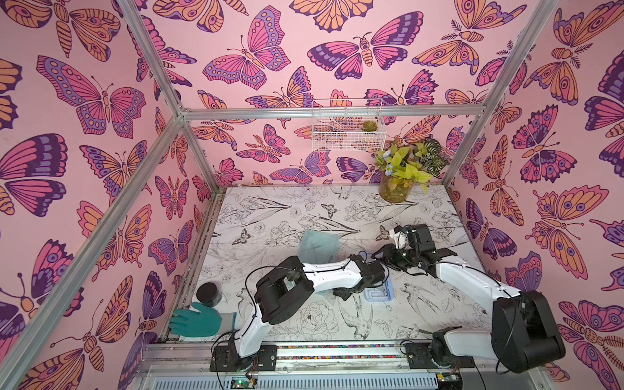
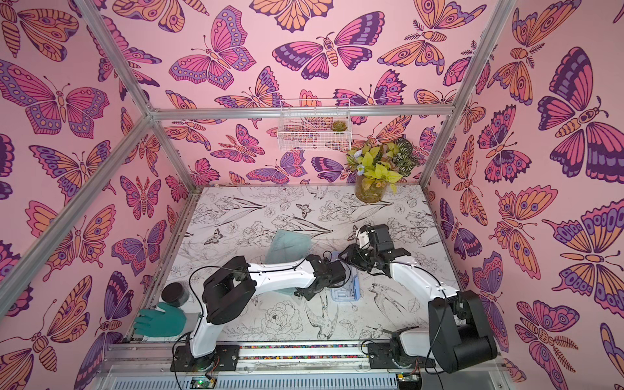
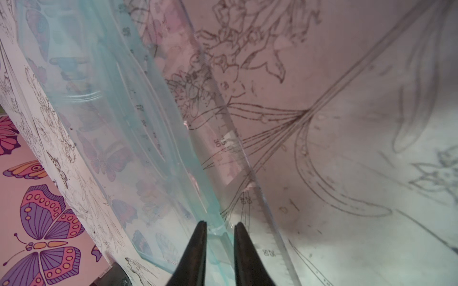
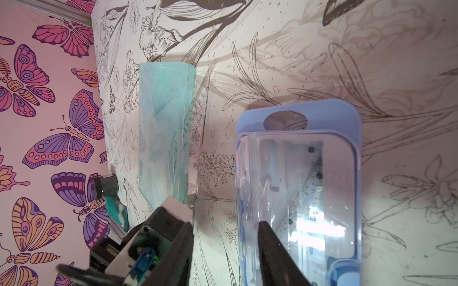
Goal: Open the ruler set and take out the ruler
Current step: Open the ruler set box at the center of the board.
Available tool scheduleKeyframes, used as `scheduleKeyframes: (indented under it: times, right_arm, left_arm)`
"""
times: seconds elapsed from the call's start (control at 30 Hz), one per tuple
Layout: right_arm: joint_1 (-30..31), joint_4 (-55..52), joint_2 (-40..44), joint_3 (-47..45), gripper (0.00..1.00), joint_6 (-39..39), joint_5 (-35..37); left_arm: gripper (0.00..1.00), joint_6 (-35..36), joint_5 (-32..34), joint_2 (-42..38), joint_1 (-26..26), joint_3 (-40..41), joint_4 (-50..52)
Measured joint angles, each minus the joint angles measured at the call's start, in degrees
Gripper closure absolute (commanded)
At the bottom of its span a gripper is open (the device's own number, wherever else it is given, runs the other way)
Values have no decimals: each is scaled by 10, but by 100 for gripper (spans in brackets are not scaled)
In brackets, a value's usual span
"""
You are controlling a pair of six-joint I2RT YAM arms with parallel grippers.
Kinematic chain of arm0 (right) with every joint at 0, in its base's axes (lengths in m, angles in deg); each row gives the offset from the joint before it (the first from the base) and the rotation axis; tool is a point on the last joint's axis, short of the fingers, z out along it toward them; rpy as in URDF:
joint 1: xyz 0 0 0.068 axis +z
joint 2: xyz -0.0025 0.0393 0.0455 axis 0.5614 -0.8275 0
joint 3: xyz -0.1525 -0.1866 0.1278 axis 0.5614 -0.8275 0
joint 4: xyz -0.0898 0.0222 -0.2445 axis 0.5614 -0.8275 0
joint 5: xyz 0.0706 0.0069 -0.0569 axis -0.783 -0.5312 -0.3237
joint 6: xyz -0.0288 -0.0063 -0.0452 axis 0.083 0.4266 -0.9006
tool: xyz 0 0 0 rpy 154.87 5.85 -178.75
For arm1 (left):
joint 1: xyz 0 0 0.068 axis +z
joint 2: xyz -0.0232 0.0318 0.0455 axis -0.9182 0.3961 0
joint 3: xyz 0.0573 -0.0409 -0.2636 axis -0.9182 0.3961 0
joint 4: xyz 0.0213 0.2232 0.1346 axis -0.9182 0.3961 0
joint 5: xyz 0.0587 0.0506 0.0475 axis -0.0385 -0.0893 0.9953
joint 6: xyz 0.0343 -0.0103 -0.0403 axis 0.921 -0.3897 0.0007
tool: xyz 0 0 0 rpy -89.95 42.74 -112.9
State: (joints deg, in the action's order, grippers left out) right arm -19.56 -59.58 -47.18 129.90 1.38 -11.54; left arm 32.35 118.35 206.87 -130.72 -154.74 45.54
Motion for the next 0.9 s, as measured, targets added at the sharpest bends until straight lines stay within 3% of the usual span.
scheduleKeyframes:
  times: [0.53, 0.73, 0.9]
  right_arm:
    - [0, 3, 0, -5, 55, 0, -2]
    - [0, 3, 0, -6, 55, 0, -2]
    - [0, 3, 5, -7, 55, 0, -2]
  left_arm:
    - [94, -8, 24, -4, 1, 0, 2]
    - [97, -13, 23, -38, 26, 0, 0]
    - [64, -12, 26, -56, 47, 0, -3]
